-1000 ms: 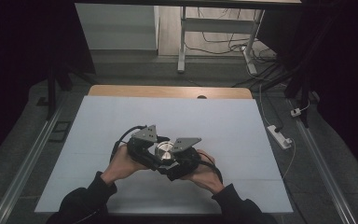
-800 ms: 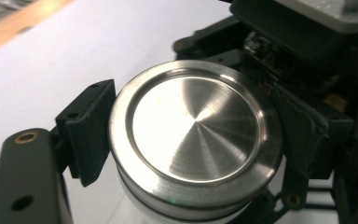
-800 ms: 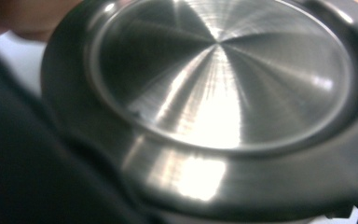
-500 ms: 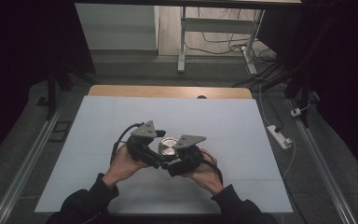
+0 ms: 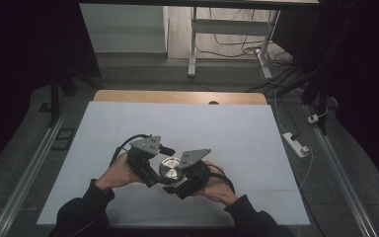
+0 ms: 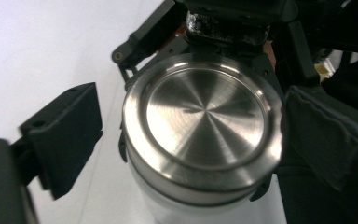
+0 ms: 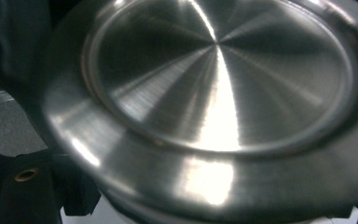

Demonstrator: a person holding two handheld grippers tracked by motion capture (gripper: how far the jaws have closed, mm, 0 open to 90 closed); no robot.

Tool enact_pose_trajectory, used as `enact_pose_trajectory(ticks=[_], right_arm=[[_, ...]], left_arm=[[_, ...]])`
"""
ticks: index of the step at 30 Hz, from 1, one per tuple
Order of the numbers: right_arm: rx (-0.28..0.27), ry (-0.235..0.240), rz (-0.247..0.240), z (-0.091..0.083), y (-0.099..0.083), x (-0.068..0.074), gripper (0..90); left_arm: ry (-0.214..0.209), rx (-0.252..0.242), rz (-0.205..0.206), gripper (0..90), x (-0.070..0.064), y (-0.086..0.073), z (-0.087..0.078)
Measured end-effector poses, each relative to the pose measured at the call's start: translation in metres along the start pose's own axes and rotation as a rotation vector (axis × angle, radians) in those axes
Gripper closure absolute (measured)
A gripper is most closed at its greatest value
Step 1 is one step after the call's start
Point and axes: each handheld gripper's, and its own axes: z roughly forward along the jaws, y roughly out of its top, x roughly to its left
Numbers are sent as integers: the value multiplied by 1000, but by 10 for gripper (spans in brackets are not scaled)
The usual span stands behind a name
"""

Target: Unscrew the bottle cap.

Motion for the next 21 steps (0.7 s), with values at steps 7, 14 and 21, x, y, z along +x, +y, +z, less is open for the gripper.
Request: enact_pose_trajectory(ticks=[7, 14, 21], right_arm=[[-19, -85, 45, -2, 1, -4, 147], [-9, -251, 160, 0, -3, -13, 147], [-27, -293, 195, -3, -5, -16, 147]], left_arm=[[117, -23, -51, 190, -2, 2, 3], [350, -36, -206, 191, -6, 10, 25], [292, -96, -207, 100, 0, 10, 19]])
